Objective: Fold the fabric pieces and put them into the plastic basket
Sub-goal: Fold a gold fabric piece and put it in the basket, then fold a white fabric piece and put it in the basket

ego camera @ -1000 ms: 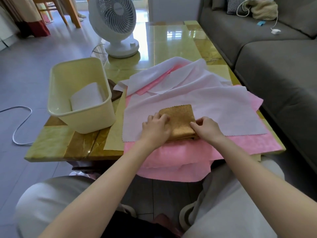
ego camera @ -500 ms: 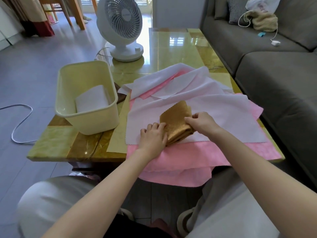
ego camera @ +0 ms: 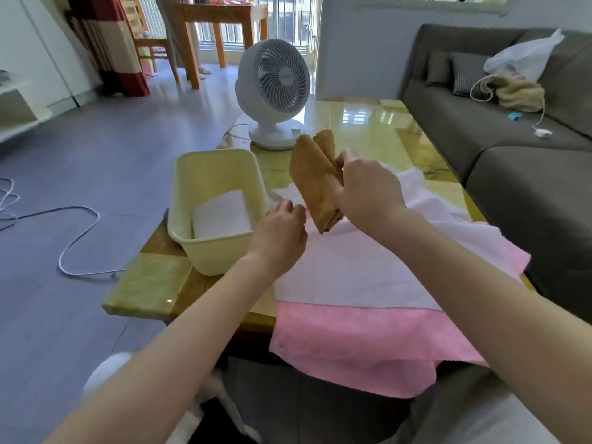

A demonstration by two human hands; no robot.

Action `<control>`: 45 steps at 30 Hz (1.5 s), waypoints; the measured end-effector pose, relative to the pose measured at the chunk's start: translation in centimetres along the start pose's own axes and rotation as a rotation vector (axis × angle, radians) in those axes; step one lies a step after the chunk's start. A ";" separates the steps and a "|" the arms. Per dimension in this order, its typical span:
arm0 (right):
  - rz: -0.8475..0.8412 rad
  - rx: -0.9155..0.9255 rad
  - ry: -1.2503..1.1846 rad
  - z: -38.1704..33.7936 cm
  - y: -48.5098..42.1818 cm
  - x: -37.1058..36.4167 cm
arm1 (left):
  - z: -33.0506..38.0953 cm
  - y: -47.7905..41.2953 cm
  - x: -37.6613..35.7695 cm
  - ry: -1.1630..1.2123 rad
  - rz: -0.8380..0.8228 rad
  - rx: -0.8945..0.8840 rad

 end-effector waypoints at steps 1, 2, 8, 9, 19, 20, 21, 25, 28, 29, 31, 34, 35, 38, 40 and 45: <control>0.023 0.029 -0.014 -1.0 -0.5 -0.1 | -1.8 -0.3 1.1 -0.016 0.032 0.056; 0.039 0.049 -0.033 -2.0 -1.0 -0.3 | -3.8 -0.6 1.9 -0.035 0.057 0.117; 0.097 0.092 -0.254 -6.4 -3.0 -3.0 | -14.7 0.6 3.2 -0.105 -0.008 0.482; 0.079 0.089 -0.291 -6.9 -3.3 -3.9 | -15.9 1.1 2.9 -0.127 -0.054 0.524; -0.227 -0.032 -0.383 -8.6 -5.1 -13.5 | -18.6 3.5 1.8 -0.052 -0.044 0.601; -0.286 -0.066 -0.341 -8.2 -5.1 -14.4 | -18.6 3.5 1.7 -0.045 -0.039 0.602; -0.352 -0.087 -0.250 -7.8 -5.0 -15.2 | -18.6 3.5 1.8 -0.035 -0.031 0.603; -0.531 0.011 0.152 -6.9 -4.2 -17.0 | -18.3 3.6 1.7 -0.018 -0.005 0.596; -0.539 0.049 0.172 -7.0 -3.8 -17.2 | -18.1 3.6 1.5 -0.009 0.011 0.587; -0.525 0.051 0.153 -7.0 -3.7 -17.1 | -18.1 3.7 1.5 -0.006 0.012 0.588; -0.452 0.071 0.079 -7.0 -3.5 -16.1 | -17.9 3.6 1.5 -0.017 -0.008 0.589; -0.257 0.118 -0.135 -6.6 -2.5 -13.5 | -16.8 3.5 2.1 -0.034 0.033 0.576; -0.188 0.133 -0.197 -6.2 -1.9 -12.6 | -16.1 3.4 2.5 -0.017 0.097 0.554; -0.073 0.139 -0.253 -3.2 0.6 -10.9 | -11.8 3.2 3.7 0.103 0.343 0.394; -0.075 0.091 -0.221 -0.1 2.7 -10.9 | -7.6 3.2 3.7 0.207 0.444 0.198; -0.236 -0.062 -0.065 7.3 8.9 -11.6 | 1.1 3.8 -1.9 0.275 0.151 -0.157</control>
Point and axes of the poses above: each hand's wrist, its own y-axis away from the middle knuckle, its own x-axis out of the back of the hand, z = x × y, the point moved 6 cm from there along -y, towards the middle knuckle, and after that the axes turned 9 degrees about -y, right-handed, at the moved point
